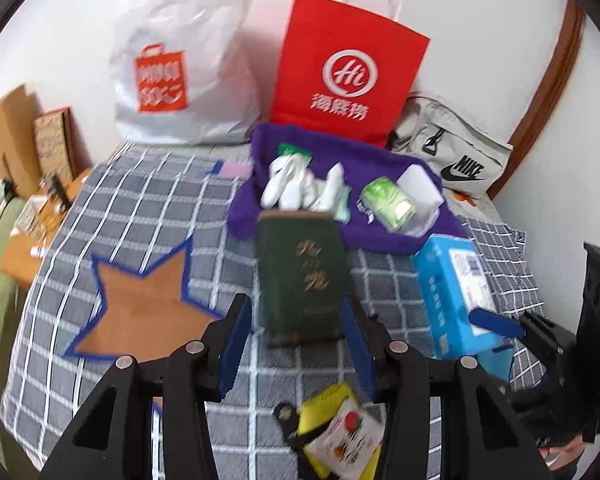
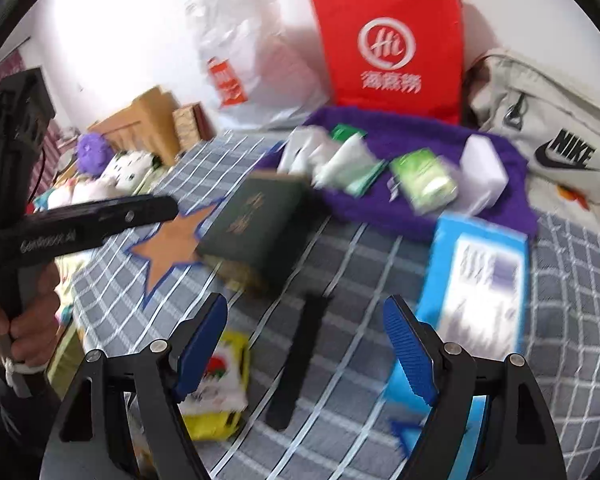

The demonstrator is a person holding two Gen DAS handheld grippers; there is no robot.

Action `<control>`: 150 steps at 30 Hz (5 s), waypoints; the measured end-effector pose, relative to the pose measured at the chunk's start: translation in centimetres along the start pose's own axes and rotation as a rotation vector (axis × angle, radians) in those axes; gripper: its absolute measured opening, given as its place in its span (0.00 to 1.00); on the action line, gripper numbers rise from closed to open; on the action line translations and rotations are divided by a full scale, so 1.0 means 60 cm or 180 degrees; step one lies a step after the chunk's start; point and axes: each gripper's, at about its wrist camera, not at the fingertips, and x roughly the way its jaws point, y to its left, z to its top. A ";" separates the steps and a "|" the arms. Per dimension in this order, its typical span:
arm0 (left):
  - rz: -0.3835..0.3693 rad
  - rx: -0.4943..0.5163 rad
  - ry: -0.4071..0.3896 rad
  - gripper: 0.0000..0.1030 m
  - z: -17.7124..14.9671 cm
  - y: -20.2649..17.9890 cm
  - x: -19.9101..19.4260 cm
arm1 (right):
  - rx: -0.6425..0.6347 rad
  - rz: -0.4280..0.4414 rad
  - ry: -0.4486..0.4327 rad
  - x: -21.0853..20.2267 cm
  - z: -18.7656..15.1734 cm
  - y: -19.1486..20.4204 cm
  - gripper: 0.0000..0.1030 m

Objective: Organize soft objects
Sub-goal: 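Return to the pile and grasp the tomato-print snack packet with the right gripper, then grasp the yellow Adidas pouch with the left gripper while the right gripper holds the snack packet, then lift the yellow pouch with the left gripper while the right gripper lifts the snack packet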

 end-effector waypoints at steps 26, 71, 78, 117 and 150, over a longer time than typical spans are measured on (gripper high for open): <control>-0.0091 -0.0428 0.0154 0.44 -0.113 0.118 0.013 | -0.0182 0.0325 0.0512 0.117 -0.086 0.108 0.69; -0.0450 0.0016 0.0581 0.32 -0.187 -0.037 0.052 | 0.0407 -0.0158 0.0077 -0.024 -0.191 -0.094 0.58; -0.0409 0.0141 0.0698 0.33 -0.188 -0.069 0.077 | 0.0461 -0.0117 0.0073 -0.020 -0.198 -0.107 0.58; -0.0468 0.0054 -0.0005 0.09 -0.112 -0.052 -0.031 | 0.0393 -0.0220 -0.0250 -0.108 -0.131 -0.095 0.57; -0.0338 0.0065 -0.0387 0.09 0.055 -0.062 -0.066 | 0.0105 -0.0270 -0.0680 -0.140 0.079 -0.107 0.57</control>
